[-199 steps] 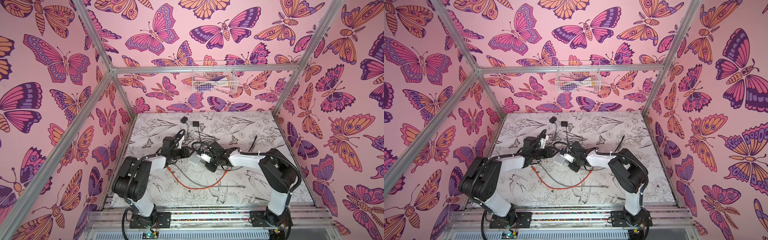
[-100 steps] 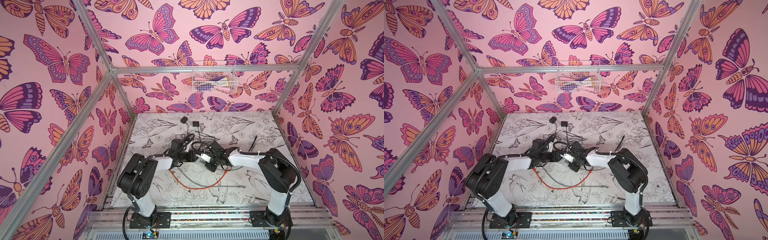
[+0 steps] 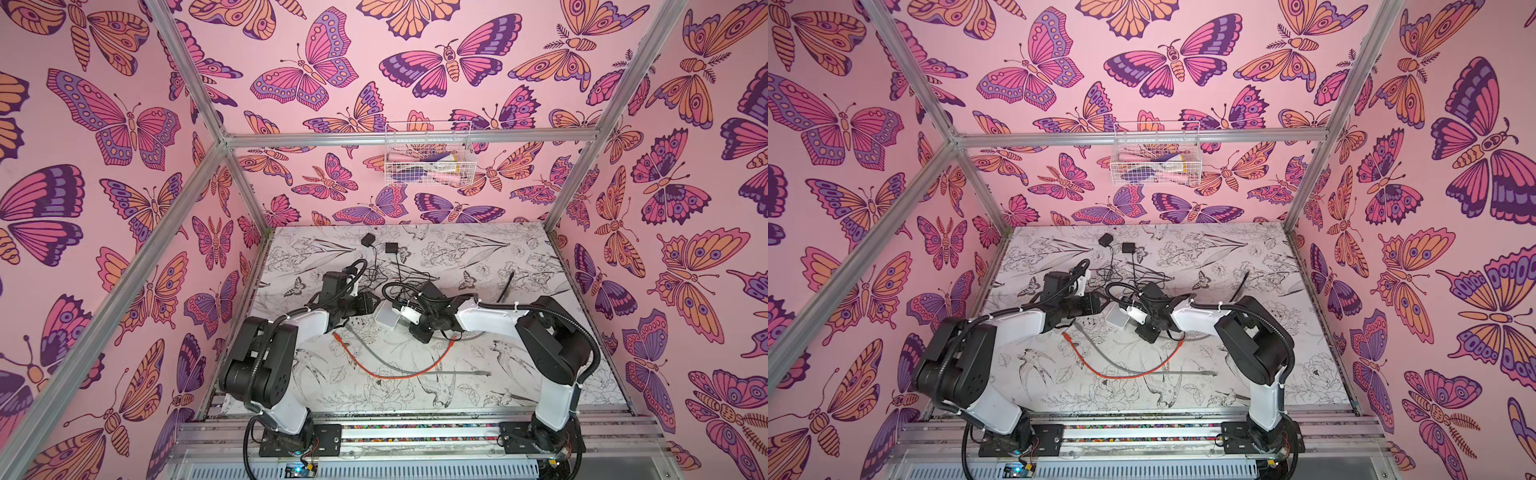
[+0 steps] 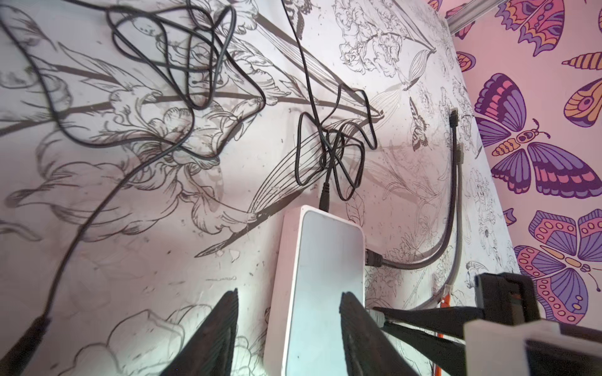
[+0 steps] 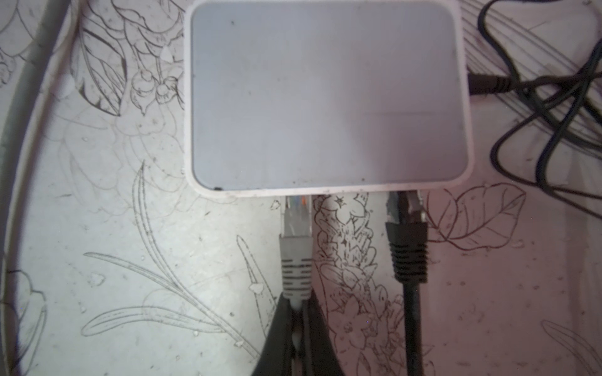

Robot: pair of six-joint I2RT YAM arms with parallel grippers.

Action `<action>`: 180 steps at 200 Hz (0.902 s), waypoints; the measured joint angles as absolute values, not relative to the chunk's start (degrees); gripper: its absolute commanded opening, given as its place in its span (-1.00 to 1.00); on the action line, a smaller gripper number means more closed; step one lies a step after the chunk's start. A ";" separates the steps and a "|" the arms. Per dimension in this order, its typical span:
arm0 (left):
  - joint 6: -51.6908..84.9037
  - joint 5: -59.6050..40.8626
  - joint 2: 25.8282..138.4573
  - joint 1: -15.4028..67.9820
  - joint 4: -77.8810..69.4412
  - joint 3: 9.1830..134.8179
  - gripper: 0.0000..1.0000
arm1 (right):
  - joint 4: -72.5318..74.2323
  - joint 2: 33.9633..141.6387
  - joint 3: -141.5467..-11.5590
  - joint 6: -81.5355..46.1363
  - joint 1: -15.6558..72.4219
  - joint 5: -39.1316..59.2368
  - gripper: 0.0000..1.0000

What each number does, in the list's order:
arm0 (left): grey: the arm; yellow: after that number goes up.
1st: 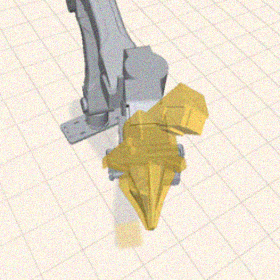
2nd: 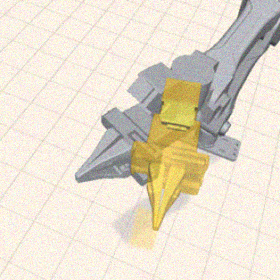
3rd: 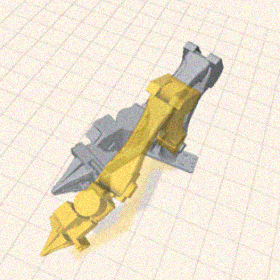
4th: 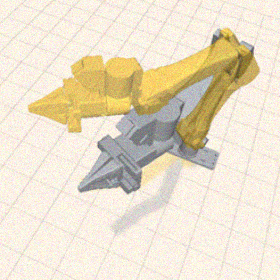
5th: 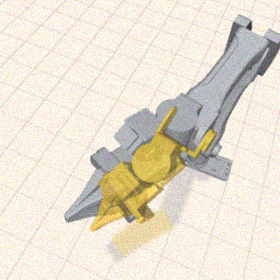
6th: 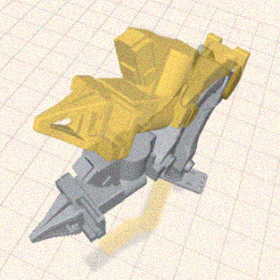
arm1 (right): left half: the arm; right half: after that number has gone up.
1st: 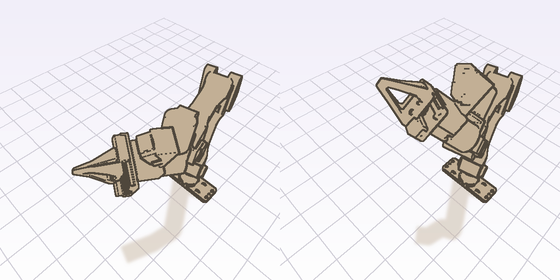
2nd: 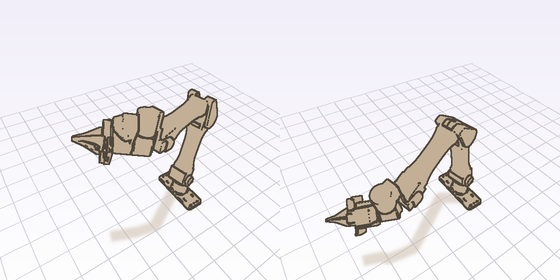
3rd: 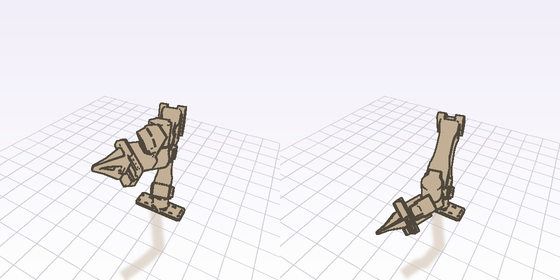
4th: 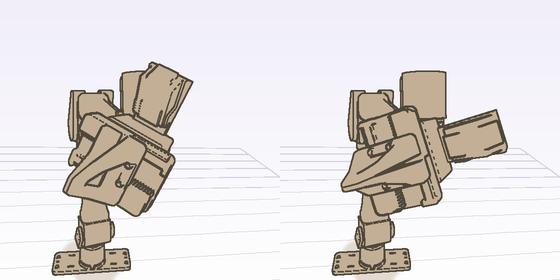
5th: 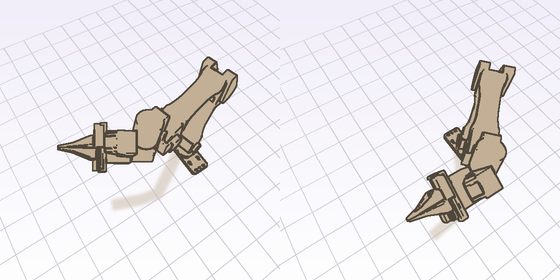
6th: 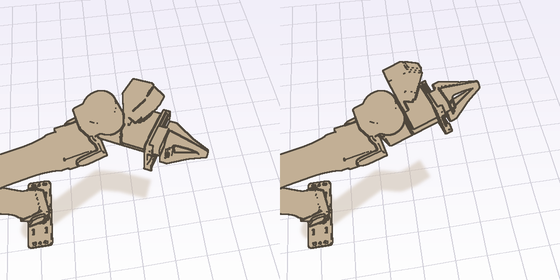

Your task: Insert the plug into the switch port

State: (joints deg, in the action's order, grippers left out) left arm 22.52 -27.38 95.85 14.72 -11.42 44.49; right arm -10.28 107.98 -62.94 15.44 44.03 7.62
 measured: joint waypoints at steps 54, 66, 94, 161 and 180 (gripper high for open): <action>22.48 -28.88 100.73 17.52 -10.72 45.32 0.00 | -10.35 108.03 -63.02 15.44 44.03 7.81 -1.00; 22.33 -28.88 100.82 18.52 -10.66 45.32 -0.05 | -10.52 108.14 -63.22 15.44 44.03 7.84 -1.00; 21.58 -27.33 101.06 19.73 -10.92 45.50 -0.16 | -12.25 108.68 -64.42 15.42 44.01 7.99 -1.00; 19.25 -19.31 102.04 24.38 -14.02 46.33 -0.24 | -20.95 110.76 -69.82 15.25 43.88 8.67 -1.00; 18.44 -18.24 102.13 24.93 -14.85 46.30 -0.25 | -23.46 111.83 -71.83 15.27 43.86 8.71 -1.00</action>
State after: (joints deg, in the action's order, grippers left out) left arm 18.44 -18.24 102.13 24.93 -14.85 46.30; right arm -23.46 111.83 -71.83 15.27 43.86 8.71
